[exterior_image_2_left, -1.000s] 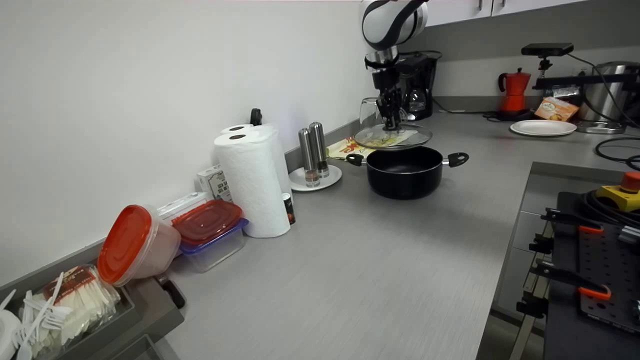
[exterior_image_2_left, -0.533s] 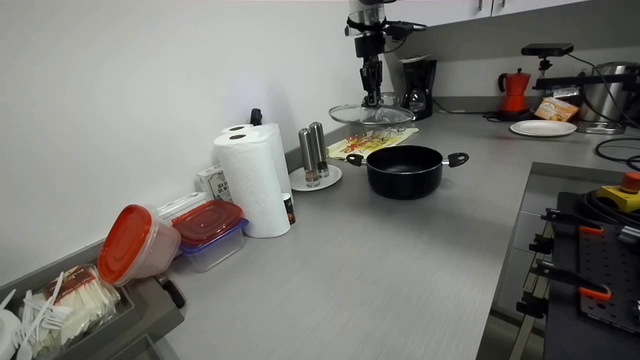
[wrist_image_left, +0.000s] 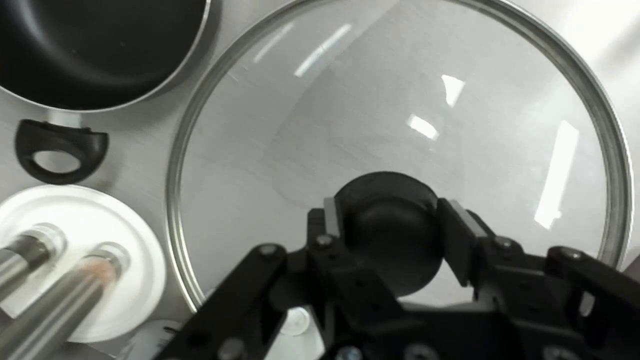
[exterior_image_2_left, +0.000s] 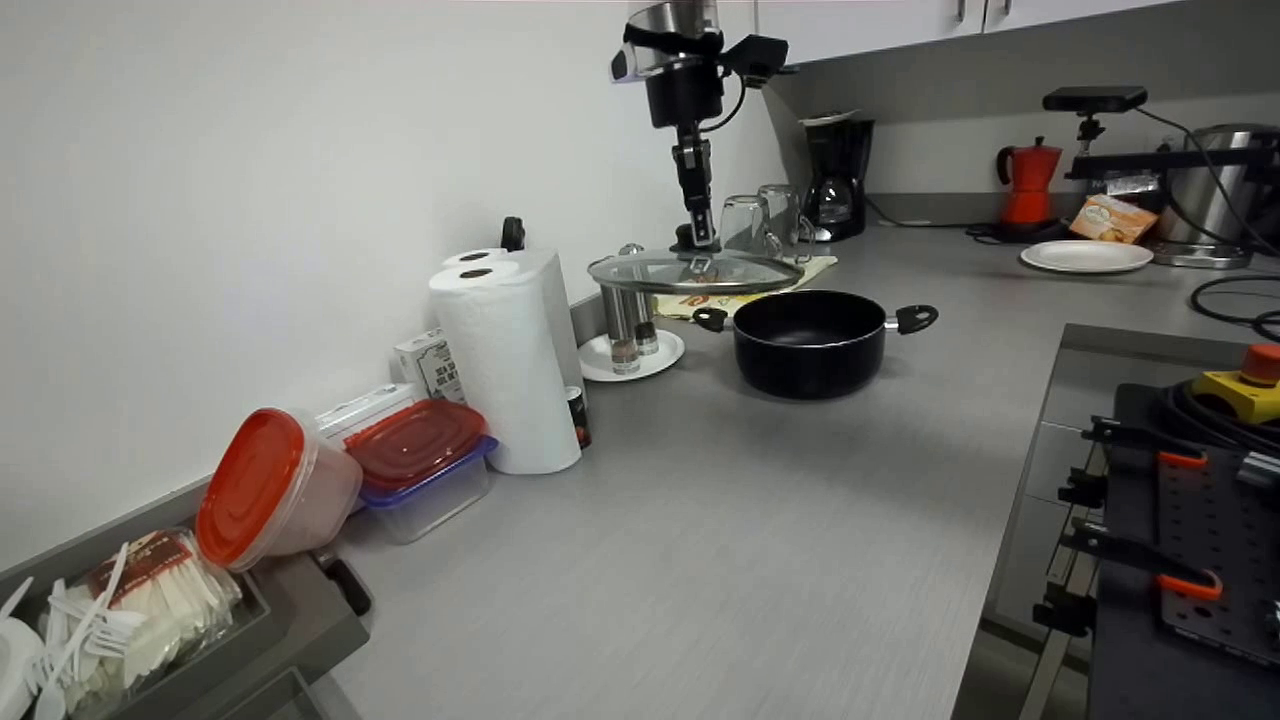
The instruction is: Pick up the lid from the pot and put it on the table.
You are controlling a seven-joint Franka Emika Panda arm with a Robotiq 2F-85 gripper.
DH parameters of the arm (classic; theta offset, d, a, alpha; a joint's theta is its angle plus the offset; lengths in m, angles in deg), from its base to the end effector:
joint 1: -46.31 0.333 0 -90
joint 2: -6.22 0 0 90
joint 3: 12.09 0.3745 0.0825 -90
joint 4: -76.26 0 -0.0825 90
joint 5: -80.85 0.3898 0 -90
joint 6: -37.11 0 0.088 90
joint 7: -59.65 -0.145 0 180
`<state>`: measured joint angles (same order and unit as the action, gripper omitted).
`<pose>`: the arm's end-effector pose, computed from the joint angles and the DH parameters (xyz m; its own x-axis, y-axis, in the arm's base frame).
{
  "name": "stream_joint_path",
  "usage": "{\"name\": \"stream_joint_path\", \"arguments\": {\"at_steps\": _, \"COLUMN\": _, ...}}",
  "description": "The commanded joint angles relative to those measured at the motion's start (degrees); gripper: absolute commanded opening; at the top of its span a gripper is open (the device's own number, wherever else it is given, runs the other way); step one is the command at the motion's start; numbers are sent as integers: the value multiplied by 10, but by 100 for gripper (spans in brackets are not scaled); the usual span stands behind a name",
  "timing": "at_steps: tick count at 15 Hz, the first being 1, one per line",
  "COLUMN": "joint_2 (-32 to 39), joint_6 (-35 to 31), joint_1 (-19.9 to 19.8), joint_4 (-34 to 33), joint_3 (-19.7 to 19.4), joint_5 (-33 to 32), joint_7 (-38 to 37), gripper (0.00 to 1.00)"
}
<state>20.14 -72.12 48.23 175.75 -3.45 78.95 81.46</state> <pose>0.6287 0.1065 0.4480 0.8376 0.5427 -0.0629 0.5418 -0.8399 -0.0313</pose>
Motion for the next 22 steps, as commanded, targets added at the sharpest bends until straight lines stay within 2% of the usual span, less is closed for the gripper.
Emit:
{"name": "stream_joint_path", "arguments": {"at_steps": 1, "joint_2": -27, "joint_6": -38, "joint_1": 36, "joint_4": 64, "joint_3": 13, "joint_5": -5, "joint_7": -12, "gripper": 24}}
{"name": "stream_joint_path", "arguments": {"at_steps": 7, "joint_2": -23, "joint_6": -157, "joint_1": 87, "joint_4": 189, "joint_3": 29, "joint_5": -63, "joint_7": -47, "gripper": 24}}
{"name": "stream_joint_path", "arguments": {"at_steps": 12, "joint_2": -20, "joint_6": -259, "joint_1": 121, "joint_4": 283, "joint_3": 30, "joint_5": -154, "joint_7": -116, "gripper": 24}}
{"name": "stream_joint_path", "arguments": {"at_steps": 17, "joint_2": -13, "joint_6": -303, "joint_1": 139, "joint_4": 322, "joint_3": 26, "joint_5": -218, "joint_7": -171, "gripper": 24}}
{"name": "stream_joint_path", "arguments": {"at_steps": 22, "joint_2": 7, "joint_6": -302, "joint_1": 145, "joint_4": 318, "joint_3": 28, "joint_5": -233, "joint_7": -185, "gripper": 24}}
